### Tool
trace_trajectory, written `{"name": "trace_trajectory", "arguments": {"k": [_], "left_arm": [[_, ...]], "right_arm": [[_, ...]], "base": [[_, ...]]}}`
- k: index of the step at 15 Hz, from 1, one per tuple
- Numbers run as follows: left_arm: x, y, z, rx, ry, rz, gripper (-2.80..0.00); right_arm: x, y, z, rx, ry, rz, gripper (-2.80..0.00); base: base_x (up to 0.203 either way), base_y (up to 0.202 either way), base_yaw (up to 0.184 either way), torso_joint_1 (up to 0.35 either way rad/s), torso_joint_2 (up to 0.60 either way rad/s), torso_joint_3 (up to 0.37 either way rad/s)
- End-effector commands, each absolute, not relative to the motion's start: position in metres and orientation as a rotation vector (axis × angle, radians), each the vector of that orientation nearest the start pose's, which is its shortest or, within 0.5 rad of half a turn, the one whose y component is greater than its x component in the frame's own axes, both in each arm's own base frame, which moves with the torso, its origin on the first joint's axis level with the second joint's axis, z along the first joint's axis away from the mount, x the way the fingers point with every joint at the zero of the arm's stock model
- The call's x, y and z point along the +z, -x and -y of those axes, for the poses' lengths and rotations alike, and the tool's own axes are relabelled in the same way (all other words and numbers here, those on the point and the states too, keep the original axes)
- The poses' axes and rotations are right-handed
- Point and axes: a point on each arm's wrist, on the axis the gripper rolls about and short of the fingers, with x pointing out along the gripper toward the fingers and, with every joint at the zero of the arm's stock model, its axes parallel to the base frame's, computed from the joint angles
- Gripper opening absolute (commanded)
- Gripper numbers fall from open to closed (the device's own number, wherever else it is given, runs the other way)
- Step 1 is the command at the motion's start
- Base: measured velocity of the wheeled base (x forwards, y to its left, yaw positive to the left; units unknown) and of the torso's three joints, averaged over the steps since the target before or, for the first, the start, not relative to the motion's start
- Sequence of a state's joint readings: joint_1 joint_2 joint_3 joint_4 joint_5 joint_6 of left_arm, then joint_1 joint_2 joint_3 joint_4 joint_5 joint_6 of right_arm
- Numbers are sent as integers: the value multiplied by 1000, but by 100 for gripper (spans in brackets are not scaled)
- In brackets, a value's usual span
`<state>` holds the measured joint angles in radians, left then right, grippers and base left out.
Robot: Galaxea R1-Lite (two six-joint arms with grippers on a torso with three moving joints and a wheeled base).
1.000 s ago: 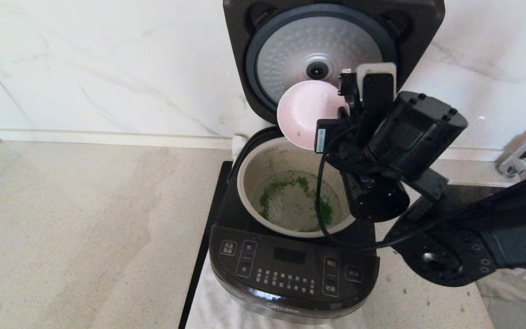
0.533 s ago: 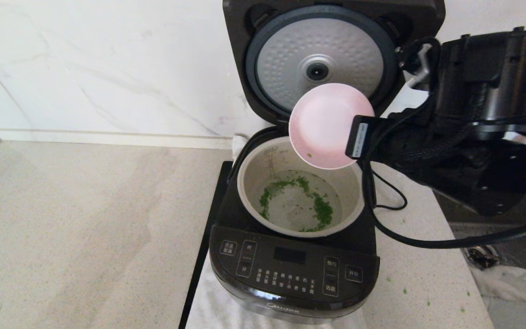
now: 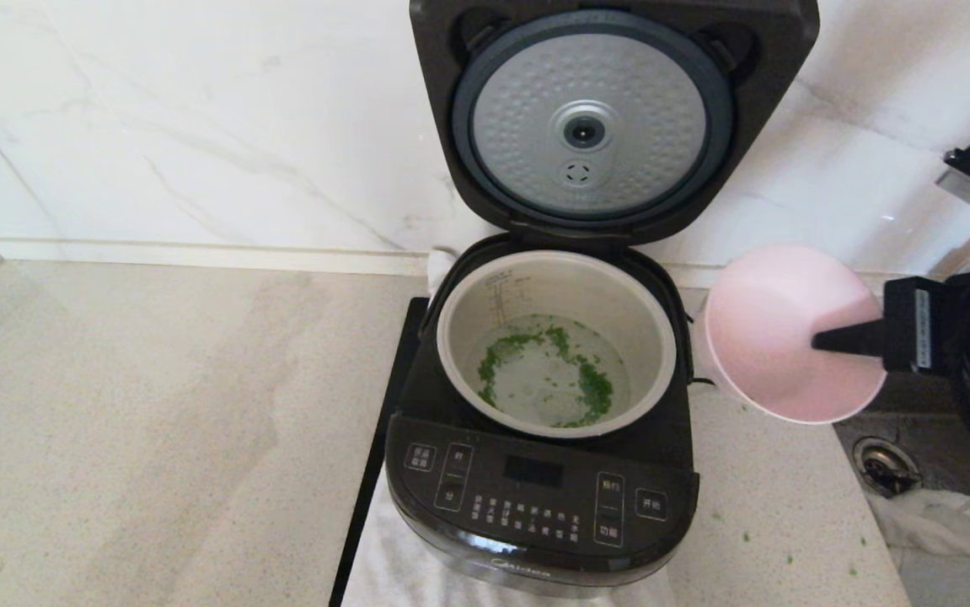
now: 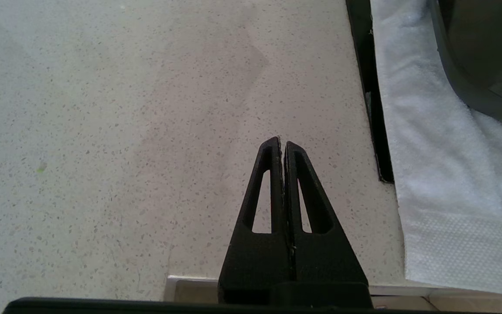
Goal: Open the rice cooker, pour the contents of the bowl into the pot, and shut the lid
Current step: Place the bowl on the table
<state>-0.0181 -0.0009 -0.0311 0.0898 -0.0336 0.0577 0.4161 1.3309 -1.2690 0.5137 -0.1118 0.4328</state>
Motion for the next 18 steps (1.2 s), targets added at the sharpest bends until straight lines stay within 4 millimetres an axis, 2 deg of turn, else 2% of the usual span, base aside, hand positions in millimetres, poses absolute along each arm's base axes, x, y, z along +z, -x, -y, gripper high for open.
{"name": "trace_trajectory", "arguments": {"k": [1, 3, 6, 8, 13, 18], "left_arm": [[75, 26, 0, -54, -58, -57, -280], [75, 26, 0, -54, -58, -57, -280], [75, 26, 0, -54, -58, -57, -280], [75, 26, 0, -54, -58, -55, -280], [75, 26, 0, -54, -58, -56, -280], [75, 26, 0, -54, -58, -57, -280]], "right_arm": [[297, -164, -39, 68, -332, -652, -280], [275, -166, -12, -38, -356, -738, -280], [218, -178, 19, -133, -387, -897, -280], [182, -194, 31, -149, -395, -945, -280], [124, -225, 41, -156, -410, -1018, -280], [98, -241, 43, -127, -439, -1073, -280]], "base": [[0, 0, 0, 0, 0, 0], [0, 0, 0, 0, 0, 0], [0, 0, 0, 0, 0, 0], [0, 0, 0, 0, 0, 0], [0, 0, 0, 0, 0, 0], [0, 0, 0, 0, 0, 0]]}}
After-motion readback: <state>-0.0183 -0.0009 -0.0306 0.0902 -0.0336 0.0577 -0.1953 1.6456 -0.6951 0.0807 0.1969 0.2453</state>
